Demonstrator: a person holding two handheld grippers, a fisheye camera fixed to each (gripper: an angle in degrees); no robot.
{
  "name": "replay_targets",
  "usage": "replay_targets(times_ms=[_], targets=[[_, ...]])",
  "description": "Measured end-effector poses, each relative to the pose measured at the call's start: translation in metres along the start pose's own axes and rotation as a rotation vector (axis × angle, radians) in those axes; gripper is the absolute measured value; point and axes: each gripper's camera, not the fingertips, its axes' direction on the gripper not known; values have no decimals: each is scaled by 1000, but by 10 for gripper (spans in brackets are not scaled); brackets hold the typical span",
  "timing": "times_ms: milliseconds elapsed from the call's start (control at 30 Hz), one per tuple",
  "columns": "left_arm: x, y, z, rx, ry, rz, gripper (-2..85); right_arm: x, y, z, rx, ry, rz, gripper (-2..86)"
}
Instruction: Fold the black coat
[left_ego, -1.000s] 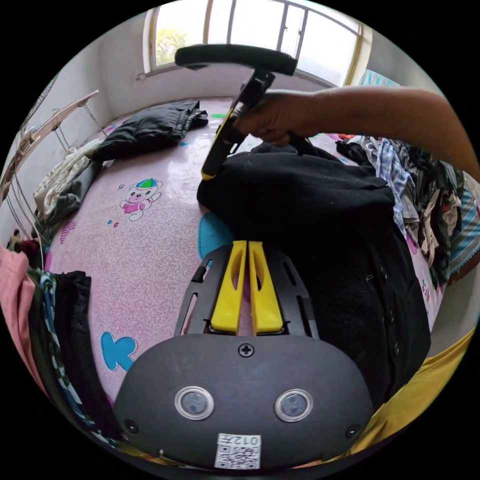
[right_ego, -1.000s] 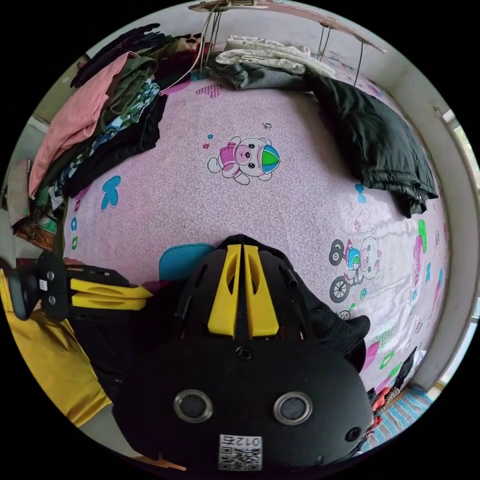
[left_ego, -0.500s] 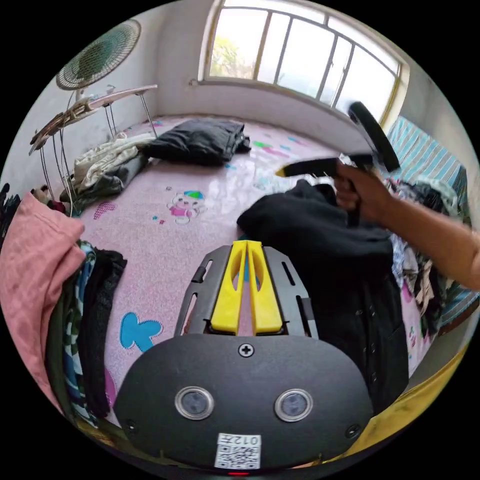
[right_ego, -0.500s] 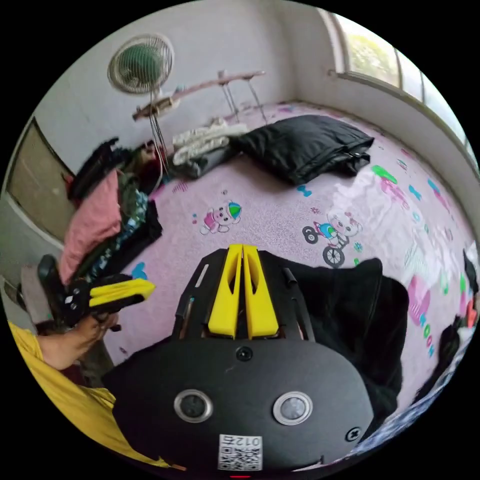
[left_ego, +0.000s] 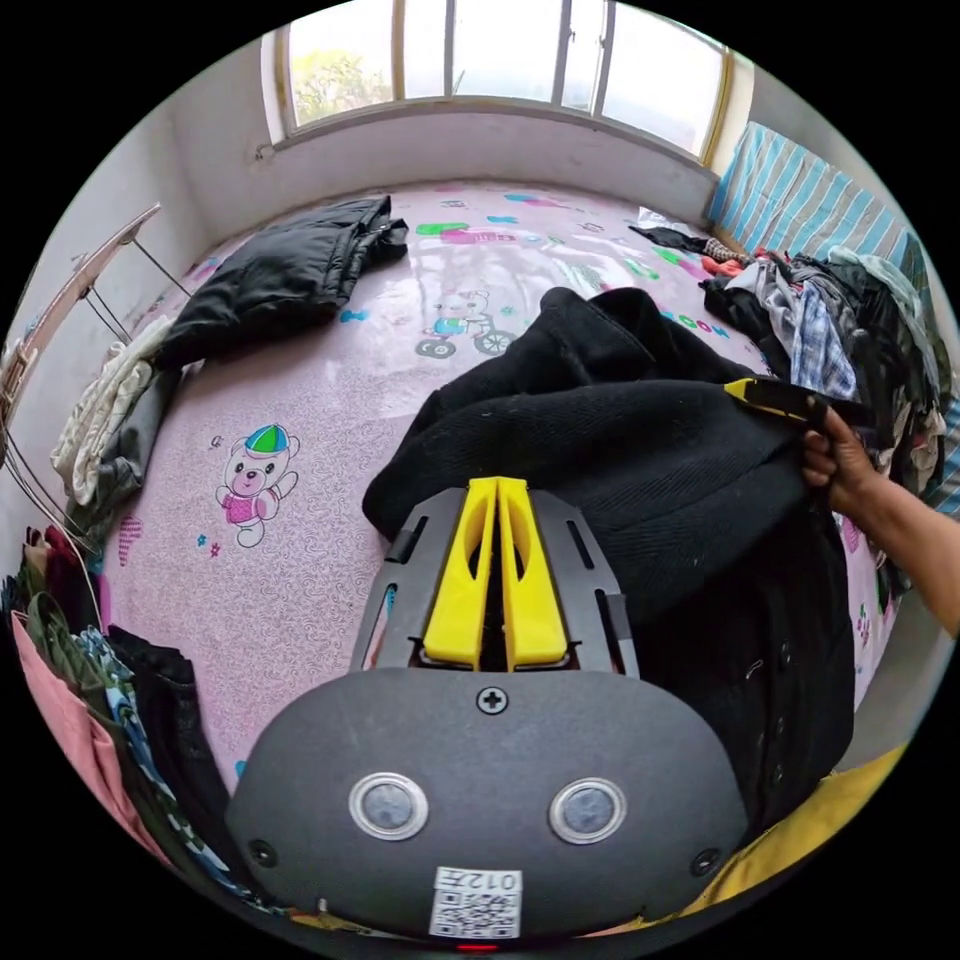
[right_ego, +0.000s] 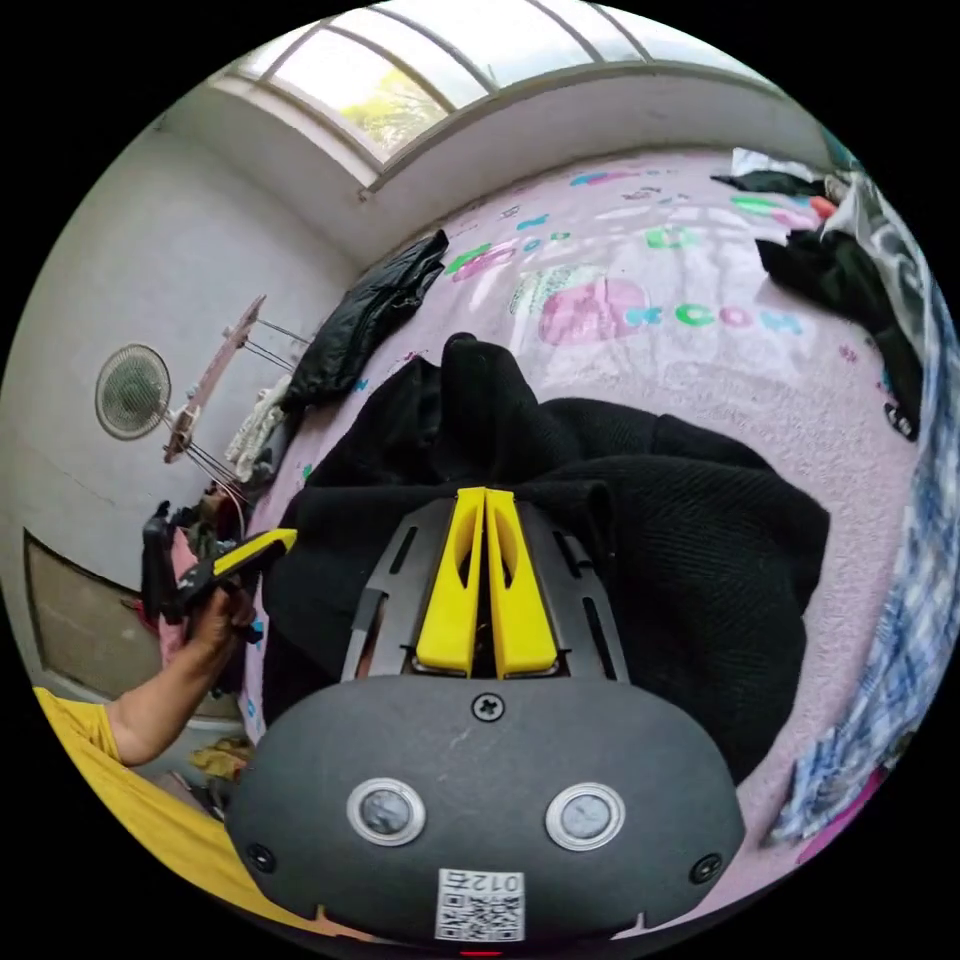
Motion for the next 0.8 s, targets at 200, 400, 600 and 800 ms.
replay_targets(times_ms=[200,400,600,800], targets=[[-5,6,19,37,53,-48,-1,55,8,-10,15,-167,69,-2],[4,-2,19,31,34,-40,-1,80,11,-33,-17,-255,144,-1],[12,-12,-54,138,47,-44,-2,29,41,-119,42,-167,-98,4],[80,7,-59,43,-75,232,-2,-29,106,-120,-99,252,-438,3]])
